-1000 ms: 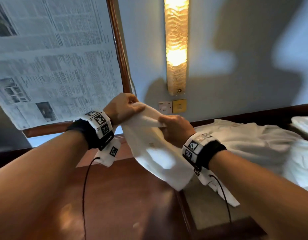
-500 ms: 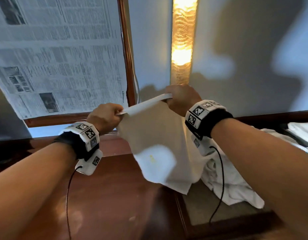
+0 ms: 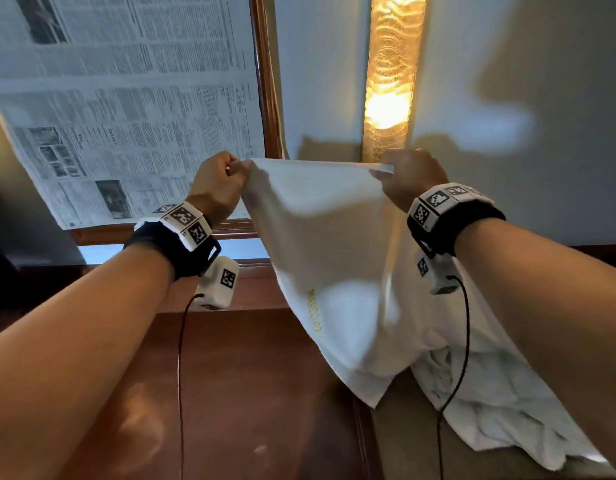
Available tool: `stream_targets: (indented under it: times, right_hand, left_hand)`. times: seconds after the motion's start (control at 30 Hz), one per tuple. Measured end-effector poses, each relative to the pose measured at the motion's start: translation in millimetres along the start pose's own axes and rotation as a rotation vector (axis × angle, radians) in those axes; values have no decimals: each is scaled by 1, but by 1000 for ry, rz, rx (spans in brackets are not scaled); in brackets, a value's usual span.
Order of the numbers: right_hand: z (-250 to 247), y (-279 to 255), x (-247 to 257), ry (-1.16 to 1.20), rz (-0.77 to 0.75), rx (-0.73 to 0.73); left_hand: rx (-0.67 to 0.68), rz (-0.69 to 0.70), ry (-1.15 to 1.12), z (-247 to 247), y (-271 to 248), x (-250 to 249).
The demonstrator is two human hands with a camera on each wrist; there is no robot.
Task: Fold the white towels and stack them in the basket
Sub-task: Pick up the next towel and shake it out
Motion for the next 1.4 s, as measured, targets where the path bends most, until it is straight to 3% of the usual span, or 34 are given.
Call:
stream_targets:
  times: [0.13, 0.3, 0.43, 0.57, 0.6, 0.67, 0.73, 0.83, 0.97, 1.07, 1.17, 1.3, 1.4]
  right_hand:
    - [3, 9, -17, -6, 21, -2]
    - [0, 14, -34, -15, 65, -1]
    - [-22, 13, -43, -5, 123, -69]
    - [-44, 9, -57, -16, 213, -139]
    - [-46, 7, -57, -23, 225, -138]
    - [-48, -1, -52, -33, 233, -148]
    - [-46, -16, -47, -33, 226, -161]
    - [-23, -49, -44, -93, 194, -92]
    - [12, -113, -51, -127, 277, -1]
    - [13, -149, -54, -95, 447, -64]
    - [-2, -151, -12, -8, 458, -208]
    - [-34, -133, 112, 213, 128, -345]
    - [-55, -135, 176, 265, 1, -351]
  left_hand:
    - [-7, -99, -139, 18, -3, -1]
    - [-31, -31, -156, 36, -5, -13]
    - [154, -20, -355, 59, -22, -21]
    - [488, 97, -204, 89, -54, -20]
    - [512, 132, -174, 92, -57, -18]
    - [418, 131, -211, 82, -47, -12]
    - [284, 63, -381, 57, -33, -9]
    - [189, 6, -595, 8, -16, -3]
    - [109, 96, -568, -58, -1, 22]
    - [69, 169, -492, -94, 1, 43]
    - [177, 199, -515, -94, -18, 40]
    - [417, 281, -615, -61, -62, 2]
    - [550, 203, -708, -29, -103, -14]
Point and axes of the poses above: each hand's wrist, its own y-axis towards the middle knuckle, its own z-axis out of the palm, x = y × z, the point moved 9 cm from there along y, towards the middle knuckle, and after that the axes turned 10 degrees about -x, right-handed, at the moved point
